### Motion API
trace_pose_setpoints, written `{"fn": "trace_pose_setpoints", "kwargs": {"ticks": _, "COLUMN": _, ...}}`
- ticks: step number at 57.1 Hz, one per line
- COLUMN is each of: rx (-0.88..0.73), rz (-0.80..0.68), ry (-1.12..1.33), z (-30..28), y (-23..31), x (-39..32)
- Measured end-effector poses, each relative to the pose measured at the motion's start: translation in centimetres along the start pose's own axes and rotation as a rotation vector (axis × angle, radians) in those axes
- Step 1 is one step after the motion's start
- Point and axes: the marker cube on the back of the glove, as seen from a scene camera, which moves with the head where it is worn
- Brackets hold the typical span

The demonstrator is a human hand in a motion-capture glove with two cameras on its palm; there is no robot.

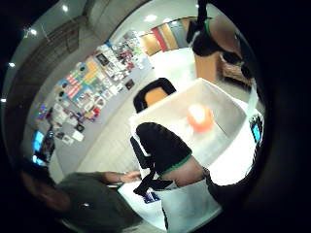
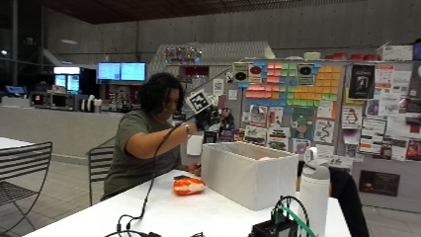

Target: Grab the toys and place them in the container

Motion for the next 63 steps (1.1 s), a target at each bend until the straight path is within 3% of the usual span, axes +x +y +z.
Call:
{"fn": "trace_pose_setpoints", "kwargs": {"ticks": 3, "rx": -0.071, "rz": -0.008, "ry": 0.012, "z": 1.1, "y": 4.0, "x": 1.0}}
{"fn": "trace_pose_setpoints", "kwargs": {"ticks": 7, "rx": -0.206, "rz": 0.105, "ry": 0.038, "z": 3.5, "y": 8.9, "x": 2.7}}
{"fn": "trace_pose_setpoints", "kwargs": {"ticks": 10, "rx": -0.295, "rz": 0.065, "ry": -0.011, "z": 5.1, "y": 12.8, "x": 2.8}}
{"fn": "trace_pose_setpoints", "kwargs": {"ticks": 12, "rx": -0.347, "rz": 0.138, "ry": -0.041, "z": 6.4, "y": 14.8, "x": 2.5}}
{"fn": "trace_pose_setpoints", "kwargs": {"ticks": 16, "rx": -0.437, "rz": 0.276, "ry": -0.038, "z": 9.2, "y": 18.1, "x": 2.8}}
{"fn": "trace_pose_setpoints", "kwargs": {"ticks": 27, "rx": -0.721, "rz": 0.329, "ry": 0.008, "z": 15.9, "y": 24.9, "x": 1.6}}
{"fn": "trace_pose_setpoints", "kwargs": {"ticks": 43, "rx": -0.375, "rz": 0.237, "ry": 0.090, "z": 17.4, "y": 26.0, "x": 0.8}}
{"fn": "trace_pose_setpoints", "kwargs": {"ticks": 51, "rx": -0.276, "rz": 0.244, "ry": 0.058, "z": 17.0, "y": 25.7, "x": 1.3}}
{"fn": "trace_pose_setpoints", "kwargs": {"ticks": 63, "rx": -0.171, "rz": 0.255, "ry": -0.033, "z": 10.3, "y": 22.6, "x": 1.1}}
